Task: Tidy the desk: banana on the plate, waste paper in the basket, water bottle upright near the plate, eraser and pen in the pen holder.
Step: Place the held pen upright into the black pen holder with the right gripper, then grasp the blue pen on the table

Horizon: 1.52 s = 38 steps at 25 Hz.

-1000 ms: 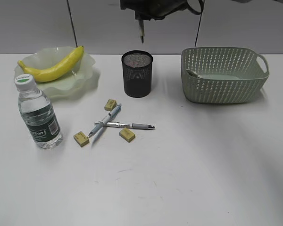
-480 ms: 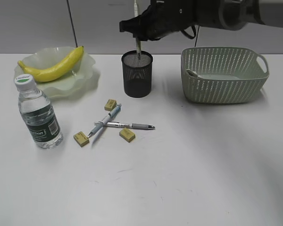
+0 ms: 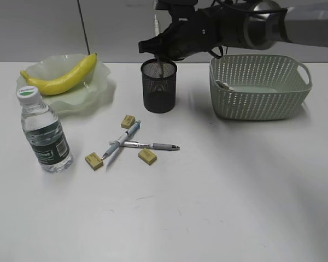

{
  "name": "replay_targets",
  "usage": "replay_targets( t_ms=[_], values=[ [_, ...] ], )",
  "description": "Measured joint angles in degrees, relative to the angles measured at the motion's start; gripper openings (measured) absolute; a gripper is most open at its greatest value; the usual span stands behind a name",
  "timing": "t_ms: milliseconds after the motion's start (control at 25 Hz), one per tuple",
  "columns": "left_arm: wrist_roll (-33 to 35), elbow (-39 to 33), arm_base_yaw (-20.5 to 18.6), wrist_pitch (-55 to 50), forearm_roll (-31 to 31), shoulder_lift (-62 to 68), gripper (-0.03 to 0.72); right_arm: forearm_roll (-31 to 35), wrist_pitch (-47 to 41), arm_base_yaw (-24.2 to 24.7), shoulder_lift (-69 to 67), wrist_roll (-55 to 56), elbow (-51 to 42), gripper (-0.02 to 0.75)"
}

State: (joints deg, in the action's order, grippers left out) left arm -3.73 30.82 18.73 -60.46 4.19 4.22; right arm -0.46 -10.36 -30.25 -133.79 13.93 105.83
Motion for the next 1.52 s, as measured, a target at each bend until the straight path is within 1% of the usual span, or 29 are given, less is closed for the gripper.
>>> replay_targets(
  t_ms=[120,240,320,400,480,560,800,1120,1200,1520],
  values=[
    [0.00,0.00,0.00,0.00,0.00,0.00,0.475,-0.04,0.20,0.00,0.00,-0.09,0.00,0.106],
    [0.00,0.00,0.00,0.00,0.00,0.00,0.475,-0.04,0.20,0.00,0.00,-0.09,0.00,0.143],
    [0.00,0.00,0.00,0.00,0.00,0.00,0.475,-0.04,0.15,0.00,0.00,-0.09,0.00,0.204],
    [0.00,0.00,0.00,0.00,0.00,0.00,0.475,-0.06,0.01,0.00,0.00,-0.09,0.00,0.290],
    [0.00,0.00,0.00,0.00,0.00,0.00,0.475,-0.06,-0.61,0.00,0.00,-0.09,0.00,0.355],
    [0.00,0.00,0.00,0.00,0.00,0.00,0.475,-0.11,-2.35,0.00,0.00,-0.09,0.00,0.393],
    [0.00,0.00,0.00,0.00,0.00,0.00,0.475,-0.11,-12.36,0.00,2.02,-0.66,0.00,0.414],
    [0.00,0.00,0.00,0.00,0.00,0.00,0.475,-0.11,-25.89,0.00,11.23,-5.44,0.00,0.416],
    [0.00,0.00,0.00,0.00,0.00,0.00,0.475,-0.11,-30.13,0.00,13.79,-6.02,0.00,0.416],
    [0.00,0.00,0.00,0.00,0.00,0.00,0.475,-0.52,-51.73,0.00,23.70,-8.88,0.00,0.416]
  ],
)
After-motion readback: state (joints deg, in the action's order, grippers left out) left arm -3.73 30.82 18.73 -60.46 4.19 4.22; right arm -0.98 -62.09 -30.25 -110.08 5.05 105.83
